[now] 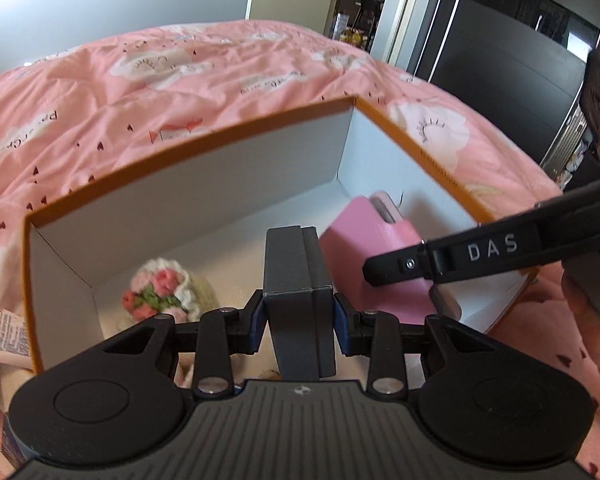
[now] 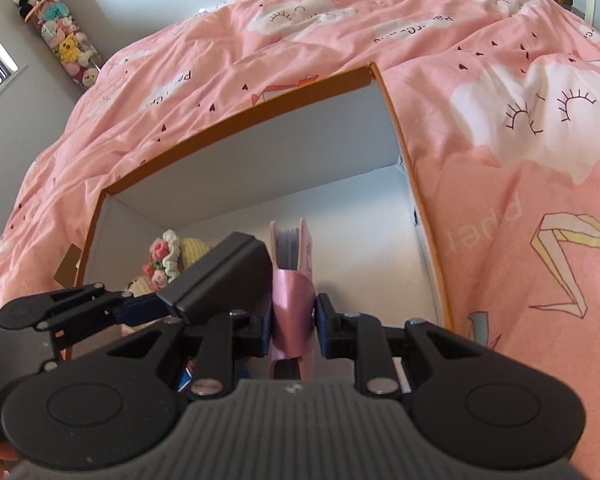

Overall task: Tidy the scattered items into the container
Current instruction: 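Carry the notebook with the right gripper into the orange box while the left gripper lowers the black box inside, then open the right gripper to release the notebook while the left gripper releases the black box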

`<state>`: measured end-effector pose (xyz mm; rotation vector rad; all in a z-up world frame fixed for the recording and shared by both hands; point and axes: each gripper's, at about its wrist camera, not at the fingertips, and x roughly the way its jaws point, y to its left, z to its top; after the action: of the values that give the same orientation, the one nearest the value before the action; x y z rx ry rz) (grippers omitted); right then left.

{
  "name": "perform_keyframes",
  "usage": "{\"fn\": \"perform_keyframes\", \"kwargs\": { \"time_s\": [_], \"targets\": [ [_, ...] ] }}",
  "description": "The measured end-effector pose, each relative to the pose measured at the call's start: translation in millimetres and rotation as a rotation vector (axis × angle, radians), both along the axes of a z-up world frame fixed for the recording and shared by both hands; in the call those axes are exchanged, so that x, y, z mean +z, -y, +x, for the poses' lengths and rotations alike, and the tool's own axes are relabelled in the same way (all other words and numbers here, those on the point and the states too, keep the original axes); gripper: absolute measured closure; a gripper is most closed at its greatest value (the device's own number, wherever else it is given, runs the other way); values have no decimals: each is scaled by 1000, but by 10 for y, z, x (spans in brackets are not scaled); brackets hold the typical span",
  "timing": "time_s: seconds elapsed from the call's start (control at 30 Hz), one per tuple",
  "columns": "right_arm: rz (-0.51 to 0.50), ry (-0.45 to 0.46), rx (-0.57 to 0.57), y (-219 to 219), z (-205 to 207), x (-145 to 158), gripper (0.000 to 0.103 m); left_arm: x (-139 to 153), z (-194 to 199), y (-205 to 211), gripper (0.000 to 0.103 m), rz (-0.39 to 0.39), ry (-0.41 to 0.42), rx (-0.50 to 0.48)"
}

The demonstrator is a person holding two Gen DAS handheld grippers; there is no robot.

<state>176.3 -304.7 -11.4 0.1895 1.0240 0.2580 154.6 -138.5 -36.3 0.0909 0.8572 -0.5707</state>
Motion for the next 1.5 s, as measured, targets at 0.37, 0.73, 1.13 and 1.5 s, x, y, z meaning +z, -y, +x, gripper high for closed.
{"fn": "perform_keyframes", "kwargs": {
  "time_s": [0.37, 0.73, 1.13, 1.5],
  "targets": [
    [-70, -47, 9, -128, 19, -111, 78, -54, -86, 52, 63, 56, -13, -76],
    [-133, -11, 11, -121, 2, 38, 77, 23, -127, -1, 77, -63, -52, -134],
    [-97, 2, 36, -120, -28, 92, 74, -116, -66, -20, 82, -90, -128, -131],
    [-61, 22, 48, -275, -22, 73, 74, -301, 46, -125, 82, -187, -242, -44]
  ]
}}
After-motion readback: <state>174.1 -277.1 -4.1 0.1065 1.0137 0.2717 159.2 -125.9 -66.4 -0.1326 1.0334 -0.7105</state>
